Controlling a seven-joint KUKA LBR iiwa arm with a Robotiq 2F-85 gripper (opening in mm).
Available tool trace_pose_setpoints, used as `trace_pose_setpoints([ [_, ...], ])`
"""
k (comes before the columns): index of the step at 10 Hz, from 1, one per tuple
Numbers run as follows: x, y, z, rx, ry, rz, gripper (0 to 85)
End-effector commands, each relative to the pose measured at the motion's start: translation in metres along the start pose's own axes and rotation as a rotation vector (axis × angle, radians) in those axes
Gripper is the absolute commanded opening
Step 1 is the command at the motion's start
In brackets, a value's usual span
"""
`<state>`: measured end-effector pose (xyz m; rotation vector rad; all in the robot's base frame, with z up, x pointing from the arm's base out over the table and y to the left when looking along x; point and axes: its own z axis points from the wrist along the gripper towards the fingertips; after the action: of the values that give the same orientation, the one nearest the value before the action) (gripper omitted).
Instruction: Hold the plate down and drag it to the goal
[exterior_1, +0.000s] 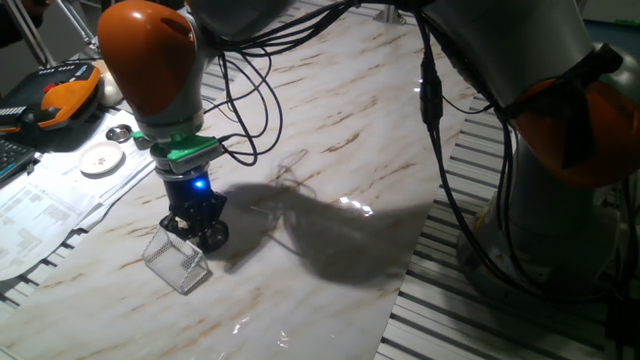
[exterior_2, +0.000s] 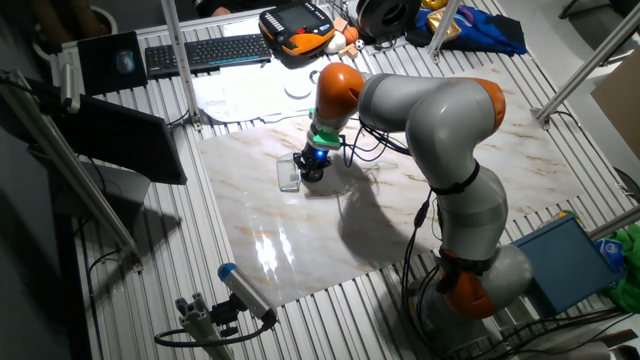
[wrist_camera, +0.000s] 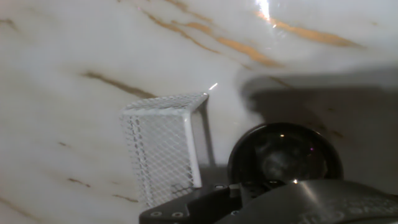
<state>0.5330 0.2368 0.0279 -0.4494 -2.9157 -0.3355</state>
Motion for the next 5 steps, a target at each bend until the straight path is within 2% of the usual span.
trace_pose_setpoints([
  [1, 0.001, 0.002, 0.0, 0.0, 0.0, 0.004, 0.0],
  [3, 0.001, 0.001, -0.001, 0.007, -0.002, 0.004, 0.0],
  [5, -0.008, -0.009, -0.014, 0.018, 0.017, -0.021, 0.0],
])
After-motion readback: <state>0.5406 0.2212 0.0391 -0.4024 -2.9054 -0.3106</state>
